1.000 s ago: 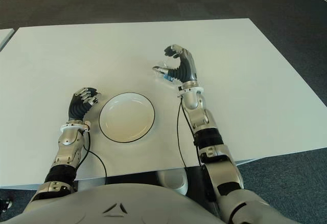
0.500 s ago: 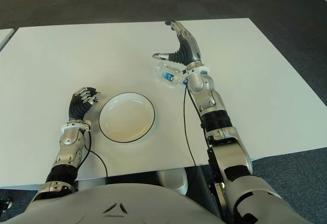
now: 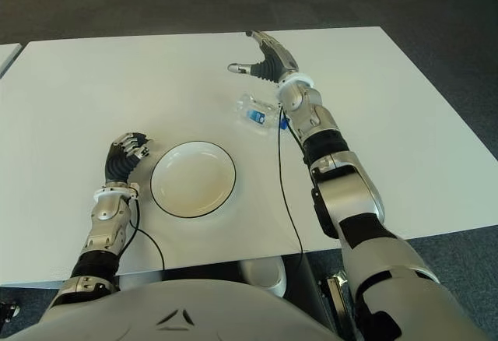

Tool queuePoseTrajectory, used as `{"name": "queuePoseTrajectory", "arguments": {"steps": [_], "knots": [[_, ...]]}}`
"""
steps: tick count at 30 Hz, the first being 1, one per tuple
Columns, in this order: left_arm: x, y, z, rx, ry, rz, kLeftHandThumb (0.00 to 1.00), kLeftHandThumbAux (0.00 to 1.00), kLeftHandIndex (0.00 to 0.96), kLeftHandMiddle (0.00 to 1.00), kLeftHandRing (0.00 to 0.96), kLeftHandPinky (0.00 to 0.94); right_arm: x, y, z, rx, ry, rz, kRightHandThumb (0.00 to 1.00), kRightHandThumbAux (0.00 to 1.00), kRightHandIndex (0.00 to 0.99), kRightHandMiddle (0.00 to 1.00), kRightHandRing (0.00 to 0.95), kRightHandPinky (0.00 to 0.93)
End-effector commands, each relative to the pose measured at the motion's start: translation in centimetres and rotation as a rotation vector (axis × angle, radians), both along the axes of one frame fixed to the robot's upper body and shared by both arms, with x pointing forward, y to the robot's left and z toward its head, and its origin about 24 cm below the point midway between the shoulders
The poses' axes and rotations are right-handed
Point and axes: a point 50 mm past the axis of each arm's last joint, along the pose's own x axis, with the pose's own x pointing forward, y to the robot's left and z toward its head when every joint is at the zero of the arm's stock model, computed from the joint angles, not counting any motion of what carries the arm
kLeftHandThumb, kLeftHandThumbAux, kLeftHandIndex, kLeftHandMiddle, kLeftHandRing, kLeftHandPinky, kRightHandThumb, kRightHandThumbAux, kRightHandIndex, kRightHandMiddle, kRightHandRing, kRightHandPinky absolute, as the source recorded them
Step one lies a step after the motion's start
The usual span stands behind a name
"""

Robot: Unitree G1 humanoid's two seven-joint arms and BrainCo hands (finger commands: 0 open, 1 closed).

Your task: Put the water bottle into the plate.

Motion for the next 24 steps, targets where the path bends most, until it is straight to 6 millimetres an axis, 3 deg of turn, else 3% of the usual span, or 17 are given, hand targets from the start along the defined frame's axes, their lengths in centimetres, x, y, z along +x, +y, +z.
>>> {"name": "queuePoseTrajectory", "arguments": {"steps": [1, 8, 24], "knots": [[-1.4, -0.1, -1.7, -0.031, 0.103, 0.025, 0.703, 0.718, 0.428, 0.490, 0.492, 0.496, 0.3, 0.3, -2.0, -0.074, 0.125, -0.032, 0.575, 0.347, 0.000, 0.000, 0.000, 0.089], [-1.5, -0.1, -1.6, -0.034, 0.097, 0.027, 0.703, 0.718, 0.427, 0.489, 0.491, 0.493, 0.5, 0.1, -3.5, -0.165, 0.222, -0.052, 0.549, 0.287, 0.000, 0.000, 0.000, 0.014], [-1.5, -0.1, -1.3, -0.037, 0.081, 0.015, 0.705, 0.716, 0.429, 0.510, 0.507, 0.503, 0.2, -0.4, -5.3, -0.334, 0.313, -0.088, 0.494, 0.218, 0.000, 0.000, 0.000, 0.000]]}}
